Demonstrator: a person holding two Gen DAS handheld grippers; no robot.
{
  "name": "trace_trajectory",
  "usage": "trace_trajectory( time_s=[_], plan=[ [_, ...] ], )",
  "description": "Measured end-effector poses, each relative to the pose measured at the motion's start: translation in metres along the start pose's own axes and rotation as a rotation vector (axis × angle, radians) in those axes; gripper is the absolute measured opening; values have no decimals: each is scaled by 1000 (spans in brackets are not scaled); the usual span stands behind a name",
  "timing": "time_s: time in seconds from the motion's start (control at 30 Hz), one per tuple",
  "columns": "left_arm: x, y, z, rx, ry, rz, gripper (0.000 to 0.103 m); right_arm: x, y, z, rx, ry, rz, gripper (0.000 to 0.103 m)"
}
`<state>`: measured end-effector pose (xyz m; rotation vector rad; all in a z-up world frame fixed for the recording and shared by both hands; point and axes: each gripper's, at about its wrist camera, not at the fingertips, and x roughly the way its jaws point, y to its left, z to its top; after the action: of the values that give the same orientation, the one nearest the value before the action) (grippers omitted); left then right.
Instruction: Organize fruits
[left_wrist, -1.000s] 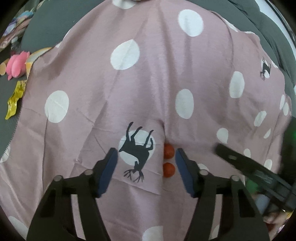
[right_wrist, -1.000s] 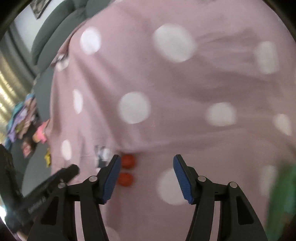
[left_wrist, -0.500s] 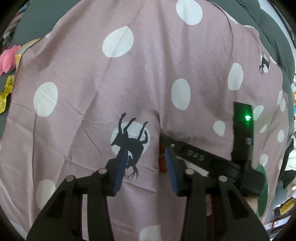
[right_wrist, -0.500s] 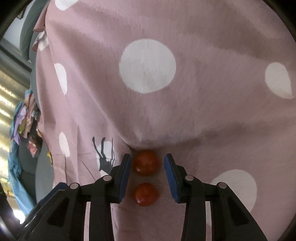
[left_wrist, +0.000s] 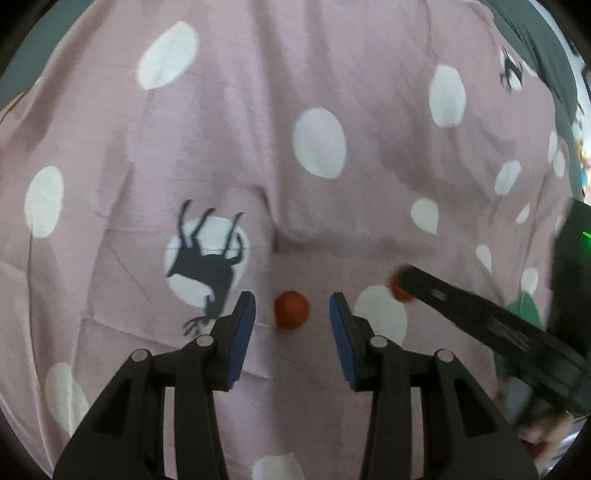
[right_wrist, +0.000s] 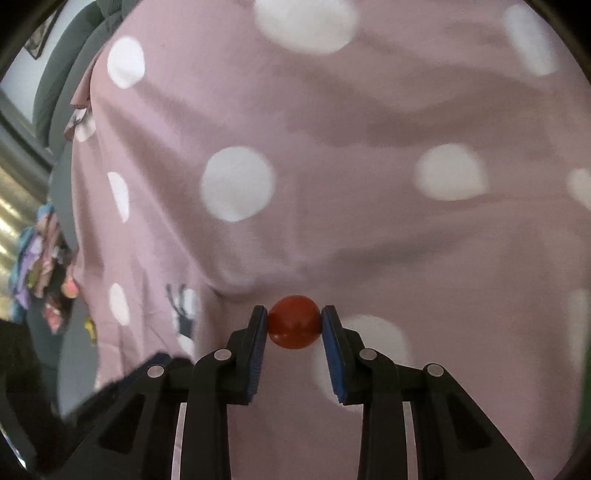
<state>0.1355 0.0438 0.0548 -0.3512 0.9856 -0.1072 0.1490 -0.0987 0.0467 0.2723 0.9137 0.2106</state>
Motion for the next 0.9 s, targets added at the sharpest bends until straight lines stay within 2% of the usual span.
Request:
trace_trajectory(
  time_s=[0.2,0.33,0.43,0.6,0.7,0.9],
  plan=[
    [24,-16,-2,59,36,39,39,-47,-34,-33,65,-82,-9,32],
    [42,-22,-7,101,65,86,37,-55,-37,-36,67,-114,-40,32],
    [45,-28,-10,130,46,133,37,-62,-38,-35,60,-141,-34,32],
    [55,-31,-5,107,25,141,34,-62,-40,-35,63,-137,-49,32],
    [56,-28,-5,98,7,172,24,-63,-44,-36,78,-140,-67,32],
    [47,-24,-7,81,-6,181,22,-67,-53,-37,95,-156,-100,32]
  ],
)
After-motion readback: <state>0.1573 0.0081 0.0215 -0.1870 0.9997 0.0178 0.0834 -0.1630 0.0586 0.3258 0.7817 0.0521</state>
